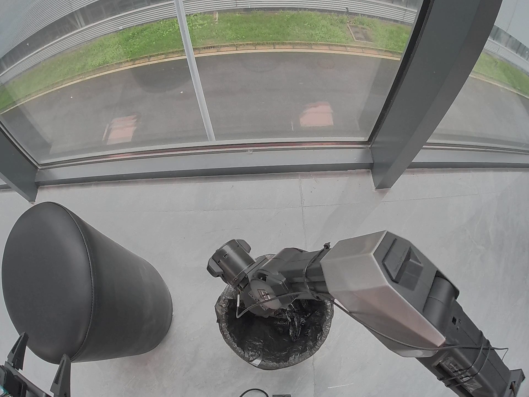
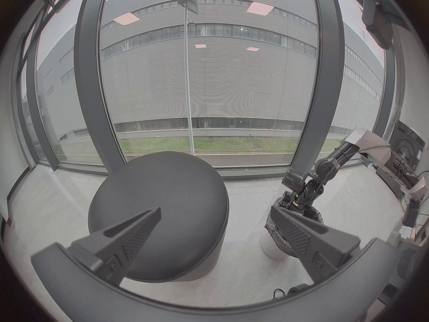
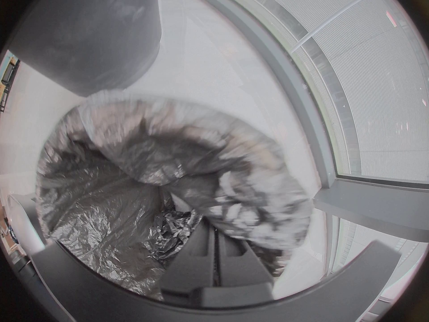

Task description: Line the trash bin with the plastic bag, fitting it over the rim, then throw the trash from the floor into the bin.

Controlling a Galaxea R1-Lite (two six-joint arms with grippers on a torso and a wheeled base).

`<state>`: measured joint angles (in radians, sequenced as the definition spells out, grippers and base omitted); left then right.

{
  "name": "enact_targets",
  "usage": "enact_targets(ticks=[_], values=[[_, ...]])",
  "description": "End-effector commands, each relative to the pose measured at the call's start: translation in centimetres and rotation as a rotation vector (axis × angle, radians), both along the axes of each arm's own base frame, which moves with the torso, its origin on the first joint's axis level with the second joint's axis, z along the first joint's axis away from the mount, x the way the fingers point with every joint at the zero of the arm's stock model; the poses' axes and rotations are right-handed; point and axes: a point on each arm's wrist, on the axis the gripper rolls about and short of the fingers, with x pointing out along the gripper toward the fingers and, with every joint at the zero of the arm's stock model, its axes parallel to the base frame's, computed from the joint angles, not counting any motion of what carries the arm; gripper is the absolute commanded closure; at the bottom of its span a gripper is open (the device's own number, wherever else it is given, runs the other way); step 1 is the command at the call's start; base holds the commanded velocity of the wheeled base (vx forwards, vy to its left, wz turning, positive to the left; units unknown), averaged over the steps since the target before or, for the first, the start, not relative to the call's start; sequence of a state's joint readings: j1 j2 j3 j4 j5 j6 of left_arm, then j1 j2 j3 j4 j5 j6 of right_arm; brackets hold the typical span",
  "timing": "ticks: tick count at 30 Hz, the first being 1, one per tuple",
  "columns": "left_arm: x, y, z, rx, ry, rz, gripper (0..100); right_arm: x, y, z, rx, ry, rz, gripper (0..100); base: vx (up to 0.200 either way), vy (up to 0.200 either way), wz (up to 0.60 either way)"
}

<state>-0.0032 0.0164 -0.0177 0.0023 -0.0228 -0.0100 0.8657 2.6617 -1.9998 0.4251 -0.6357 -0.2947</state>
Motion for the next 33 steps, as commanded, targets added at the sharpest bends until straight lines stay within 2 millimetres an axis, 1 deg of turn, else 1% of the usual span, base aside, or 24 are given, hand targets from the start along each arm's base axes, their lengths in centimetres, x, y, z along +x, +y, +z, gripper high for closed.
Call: enact_targets(ticks=[1, 4, 5, 6, 7, 10, 14, 15, 16, 17, 18, 19, 20, 22, 23, 24, 25, 30, 31, 32, 33], values=[[0.0, 0.0, -0.5, -0.001, 0.004, 0.0, 0, -0.3, -0.1, 4.9, 0.07, -0.066, 0.005, 100, 0.0, 0.0, 0.0], [0.0, 0.0, -0.5, -0.001, 0.002, 0.001, 0, -0.5, -0.4, 7.1, 0.089, -0.114, -0.011, 100, 0.0, 0.0, 0.0], [0.0, 0.0, -0.5, -0.001, 0.002, 0.001, 0, -0.5, -0.4, 7.2, 0.088, -0.117, -0.013, 100, 0.0, 0.0, 0.0], [0.0, 0.0, -0.5, -0.001, 0.002, 0.0, 0, -0.6, -0.5, 8.2, 0.091, -0.142, -0.023, 100, 0.0, 0.0, 0.0], [0.0, 0.0, -0.5, -0.001, 0.004, 0.0, 0, -0.7, -0.6, 8.6, 0.095, -0.153, -0.029, 100, 0.0, 0.0, 0.0], [0.0, 0.0, -0.5, -0.001, 0.002, 0.0, 0, -1.6, -0.3, 10.4, 0.113, -0.183, -0.019, 100, 0.0, 0.0, 0.0], [0.0, 0.0, -0.5, -0.001, 0.002, 0.001, 0, -4.0, 0.2, 13.3, 0.136, -0.196, 0.025, 100, 0.0, 0.0, 0.0], [0.0, 0.0, -0.5, -0.001, 0.002, 0.0, 0, -4.4, 0.3, 13.6, 0.136, -0.196, 0.031, 100, 0.0, 0.0, 0.0], [0.0, 0.0, -0.5, -0.001, 0.002, 0.001, 0, -5.5, 0.5, 14.7, 0.14, -0.199, 0.05, 100, 0.0, 0.0, 0.0], [0.0, 0.0, -0.5, -0.001, 0.004, 0.001, 0, -5.8, 0.5, 15.0, 0.142, -0.201, 0.056, 100, 0.0, 0.0, 0.0], [0.0, 0.0, -0.5, -0.001, 0.004, -0.002, 0, -6.6, 0.6, 15.9, 0.146, -0.214, 0.063, 100, 0.0, 0.0, 0.0], [0.0, 0.0, -0.5, -0.001, 0.002, 0.001, 0, -6.8, 0.6, 16.2, 0.146, -0.219, 0.066, 100, 0.0, 0.0, 0.0], [0.0, 0.0, -0.5, -0.001, 0.002, -0.002, 0, -7.9, 0.7, 17.2, 0.152, -0.236, 0.076, 100, 0.0, 0.0, 0.0], [0.0, 0.0, -0.5, -0.001, 0.004, 0.001, 0, -8.5, 0.6, 18.2, 0.159, -0.252, 0.078, 100, 0.0, 0.0, 0.0], [0.0, 0.0, -0.5, -0.001, 0.004, 0.0, 0, -9.3, 0.4, 19.2, 0.163, -0.271, 0.077, 100, 0.0, 0.0, 0.0], [0.0, 0.0, -0.5, -0.001, 0.004, 0.0, 0, -9.3, 0.4, 19.2, 0.163, -0.271, 0.077, 100, 0.0, 0.0, 0.0], [0.0, 0.0, -0.5, -0.001, 0.002, 0.0, 0, -10.3, 0.0, 20.5, 0.168, -0.298, 0.069, 100, 0.0, 0.0, 0.0], [0.0, 0.0, -0.5, -0.001, 0.004, 0.001, 0, -12.4, -1.5, 24.0, 0.201, -0.35, 0.046, 100, 0.0, 0.0, 0.0], [0.0, 0.0, -0.5, -0.001, 0.002, 0.0, 0, -13.0, -2.3, 25.3, 0.212, -0.364, 0.035, 100, 0.0, 0.0, 0.0], [0.0, 0.0, -0.5, -0.001, 0.002, 0.0, 0, -13.4, -2.7, 25.9, 0.216, -0.371, 0.031, 100, 0.0, 0.0, 0.0], [0.0, 0.0, -0.5, -0.001, 0.002, 0.001, 0, -13.9, -3.9, 27.1, 0.222, -0.383, 0.014, 100, 0.0, 0.0, 0.0]])
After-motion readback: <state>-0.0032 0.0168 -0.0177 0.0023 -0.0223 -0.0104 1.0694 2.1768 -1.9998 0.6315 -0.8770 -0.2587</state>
